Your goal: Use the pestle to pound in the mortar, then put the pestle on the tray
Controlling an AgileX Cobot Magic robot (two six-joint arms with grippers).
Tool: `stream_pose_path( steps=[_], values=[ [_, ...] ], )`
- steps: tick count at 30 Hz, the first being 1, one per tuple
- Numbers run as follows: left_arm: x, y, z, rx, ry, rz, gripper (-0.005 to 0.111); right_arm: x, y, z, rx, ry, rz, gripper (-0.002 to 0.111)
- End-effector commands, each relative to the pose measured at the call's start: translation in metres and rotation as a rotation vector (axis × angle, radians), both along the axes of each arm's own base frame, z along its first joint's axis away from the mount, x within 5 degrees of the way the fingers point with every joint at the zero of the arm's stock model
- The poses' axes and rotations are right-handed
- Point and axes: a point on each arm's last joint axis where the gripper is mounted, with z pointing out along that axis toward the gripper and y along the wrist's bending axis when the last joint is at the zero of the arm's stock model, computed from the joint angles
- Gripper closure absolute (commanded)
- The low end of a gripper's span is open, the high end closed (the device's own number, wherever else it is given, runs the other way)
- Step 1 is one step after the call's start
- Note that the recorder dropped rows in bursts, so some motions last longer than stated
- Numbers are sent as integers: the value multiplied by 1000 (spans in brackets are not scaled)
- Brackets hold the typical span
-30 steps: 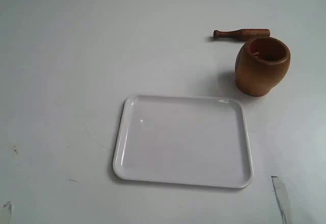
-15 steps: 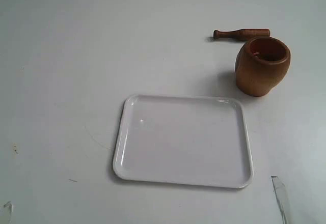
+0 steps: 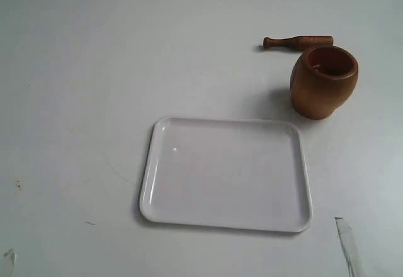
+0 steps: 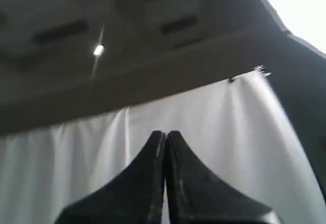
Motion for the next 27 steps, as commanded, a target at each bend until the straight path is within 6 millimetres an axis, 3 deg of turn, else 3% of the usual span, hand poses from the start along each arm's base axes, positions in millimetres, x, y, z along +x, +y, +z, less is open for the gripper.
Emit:
stream_pose_path(
  steps=[1, 4, 8, 13, 15, 22, 26, 27],
  values=[
    [0, -1, 0, -15, -4, -6, 107, 82, 34, 36, -416, 210, -40, 108],
    [0, -1, 0, -15, -4, -6, 107, 135, 42, 40, -462, 351, -50, 108],
    [0, -1, 0, -15, -4, -6, 107, 197, 39, 44, -532, 734, -151, 108],
    [0, -1, 0, -15, -4, -6, 107, 248, 25, 56, -687, 1235, -339, 108],
    [0, -1, 0, -15, -4, -6, 107, 262, 27, 61, -792, 1370, -318, 108],
    [0, -1, 0, -15, -4, -6, 107, 294, 68, 57, -1248, 1480, 236, 108],
    [0, -1, 0, -15, -4, -6, 107, 337, 96, 31, -1456, 1443, 217, 108],
    [0, -1, 0, -15, -4, -6, 107, 347, 112, 13, -1657, 1367, 238, 108]
  ],
)
